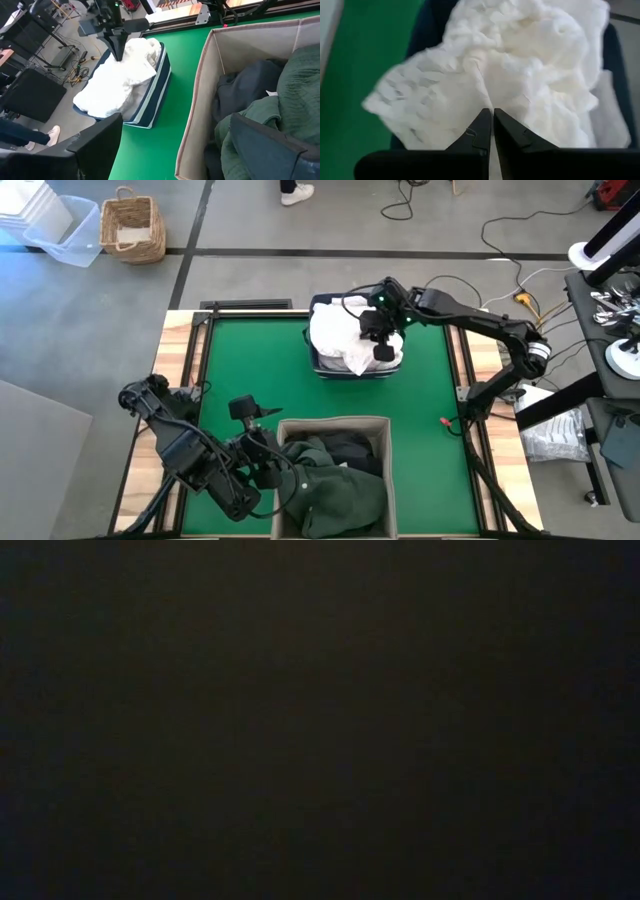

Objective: Sort clothes
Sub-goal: Put the white shirt into the blue laundry bin

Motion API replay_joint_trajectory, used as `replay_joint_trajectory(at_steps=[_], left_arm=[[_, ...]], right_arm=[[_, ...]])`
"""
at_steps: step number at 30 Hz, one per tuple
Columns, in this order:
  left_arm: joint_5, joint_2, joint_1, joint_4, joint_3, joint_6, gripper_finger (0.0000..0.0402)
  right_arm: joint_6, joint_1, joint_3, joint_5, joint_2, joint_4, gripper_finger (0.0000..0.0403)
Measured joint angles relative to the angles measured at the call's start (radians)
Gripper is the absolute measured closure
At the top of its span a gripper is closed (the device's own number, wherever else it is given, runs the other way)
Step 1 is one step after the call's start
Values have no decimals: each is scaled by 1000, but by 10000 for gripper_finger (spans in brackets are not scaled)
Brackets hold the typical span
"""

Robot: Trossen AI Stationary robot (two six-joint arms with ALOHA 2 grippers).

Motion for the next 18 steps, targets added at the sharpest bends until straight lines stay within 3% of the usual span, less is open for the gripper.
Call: replay_joint_trajectory(at_steps=[5,18], left_arm=[[0,0,0,0,0,0,59],[0,0,0,0,0,-1,59]], right_arm=[[13,2,44,64,-5,-54,390],[48,2,66,63,-35,-101,381]])
